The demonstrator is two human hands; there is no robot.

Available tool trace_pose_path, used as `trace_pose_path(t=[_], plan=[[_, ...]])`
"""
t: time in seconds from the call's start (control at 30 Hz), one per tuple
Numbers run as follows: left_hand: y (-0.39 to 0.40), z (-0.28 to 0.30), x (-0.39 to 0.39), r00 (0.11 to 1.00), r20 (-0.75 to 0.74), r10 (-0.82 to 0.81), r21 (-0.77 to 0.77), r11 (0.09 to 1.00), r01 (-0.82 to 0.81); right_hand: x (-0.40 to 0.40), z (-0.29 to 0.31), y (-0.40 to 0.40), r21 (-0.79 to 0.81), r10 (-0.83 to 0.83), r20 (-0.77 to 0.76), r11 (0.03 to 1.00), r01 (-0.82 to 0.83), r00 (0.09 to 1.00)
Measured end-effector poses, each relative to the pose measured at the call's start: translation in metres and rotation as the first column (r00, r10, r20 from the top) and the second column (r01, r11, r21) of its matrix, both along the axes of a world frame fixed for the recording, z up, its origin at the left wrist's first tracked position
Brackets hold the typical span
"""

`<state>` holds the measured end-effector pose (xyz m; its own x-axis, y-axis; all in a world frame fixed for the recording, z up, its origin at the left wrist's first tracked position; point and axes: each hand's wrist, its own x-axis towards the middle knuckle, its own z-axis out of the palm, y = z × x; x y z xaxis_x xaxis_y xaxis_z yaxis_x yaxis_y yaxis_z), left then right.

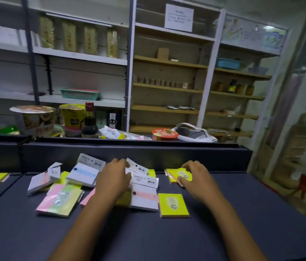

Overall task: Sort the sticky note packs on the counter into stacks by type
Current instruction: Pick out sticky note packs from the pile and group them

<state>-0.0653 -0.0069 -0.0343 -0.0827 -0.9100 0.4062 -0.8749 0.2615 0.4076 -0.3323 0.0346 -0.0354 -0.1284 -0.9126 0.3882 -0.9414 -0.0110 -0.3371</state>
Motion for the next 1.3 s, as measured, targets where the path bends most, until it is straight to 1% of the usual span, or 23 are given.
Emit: trace_pose_path(t=[0.13,0.2,0.3,0.37,0.4,0.47,0.5,0.6,0.7,0.73,0.77,0.83,0.87,0.9,0.93,1.0,1.1,1.2,1.3], plan=[[-0.007,-0.007,0.000,0.994,0.014,0.113,0.090,0.989,-0.113,-0.002,-0.009,-0.026,-0.022,0.074,0.028,0.997,-0.073,0.997],[-0.008,-0.010,-0.001,0.992,0.015,0.122,0.110,0.986,-0.123,-0.002,-0.012,-0.036,-0.023,0.105,0.050,0.994,-0.104,0.993],[-0.008,-0.012,-0.002,0.990,-0.044,0.136,0.125,0.984,-0.130,-0.004,-0.011,-0.049,-0.026,0.148,0.074,0.989,-0.147,0.986],[-0.007,-0.013,-0.001,0.980,-0.127,0.154,0.160,0.978,-0.133,-0.005,-0.006,-0.056,-0.045,0.165,0.074,0.986,-0.162,0.983],[-0.007,-0.014,0.001,0.966,-0.207,0.155,0.180,0.977,-0.118,-0.006,-0.004,-0.058,-0.056,0.171,0.082,0.984,-0.166,0.982],[-0.007,-0.013,0.004,0.907,-0.395,0.143,0.198,0.978,-0.069,-0.009,-0.002,-0.061,-0.079,0.173,0.115,0.983,-0.165,0.978],[-0.007,-0.012,0.006,0.880,-0.456,0.134,0.191,0.980,-0.050,-0.011,-0.001,-0.062,-0.083,0.176,0.131,0.983,-0.166,0.976],[-0.011,-0.004,0.012,0.840,-0.534,0.099,0.113,0.993,-0.045,-0.018,-0.001,-0.061,-0.077,0.194,0.172,0.980,-0.183,0.966],[-0.011,0.006,0.017,0.802,-0.594,0.060,-0.073,0.989,-0.128,-0.031,0.002,-0.061,-0.081,0.186,0.226,0.982,-0.172,0.956],[-0.010,0.008,0.018,0.766,-0.642,0.028,-0.119,0.984,-0.136,-0.035,0.004,-0.061,-0.083,0.177,0.244,0.983,-0.161,0.954],[-0.008,0.009,0.017,0.699,-0.715,-0.020,-0.132,0.985,-0.107,-0.039,0.005,-0.061,-0.084,0.169,0.256,0.985,-0.152,0.952],[-0.003,0.011,0.012,0.498,-0.861,-0.105,-0.099,0.994,0.037,-0.046,0.006,-0.061,-0.082,0.155,0.267,0.987,-0.138,0.951],[0.000,0.010,0.007,0.408,-0.904,-0.125,-0.086,0.990,0.112,-0.048,0.006,-0.060,-0.078,0.152,0.270,0.988,-0.135,0.951],[0.002,0.009,0.002,0.348,-0.928,-0.131,-0.073,0.982,0.174,-0.049,0.006,-0.060,-0.072,0.151,0.274,0.988,-0.136,0.950],[0.005,0.007,-0.003,0.310,-0.942,-0.131,-0.062,0.973,0.221,-0.050,0.005,-0.059,-0.063,0.151,0.275,0.988,-0.138,0.949],[0.010,0.001,-0.015,0.282,-0.951,-0.127,-0.045,0.958,0.283,-0.051,0.002,-0.058,-0.031,0.149,0.269,0.989,-0.146,0.951],[0.012,-0.006,-0.025,0.289,-0.952,-0.102,-0.003,0.946,0.324,-0.055,-0.001,-0.056,0.052,0.117,0.234,0.990,-0.133,0.965],[0.013,-0.007,-0.026,0.294,-0.951,-0.092,0.009,0.946,0.324,-0.060,-0.003,-0.054,0.171,0.042,0.164,0.983,-0.070,0.986],[0.012,-0.006,-0.023,0.287,-0.953,-0.093,-0.002,0.953,0.302,-0.061,-0.007,-0.054,0.316,-0.020,0.098,0.949,-0.012,0.995]])
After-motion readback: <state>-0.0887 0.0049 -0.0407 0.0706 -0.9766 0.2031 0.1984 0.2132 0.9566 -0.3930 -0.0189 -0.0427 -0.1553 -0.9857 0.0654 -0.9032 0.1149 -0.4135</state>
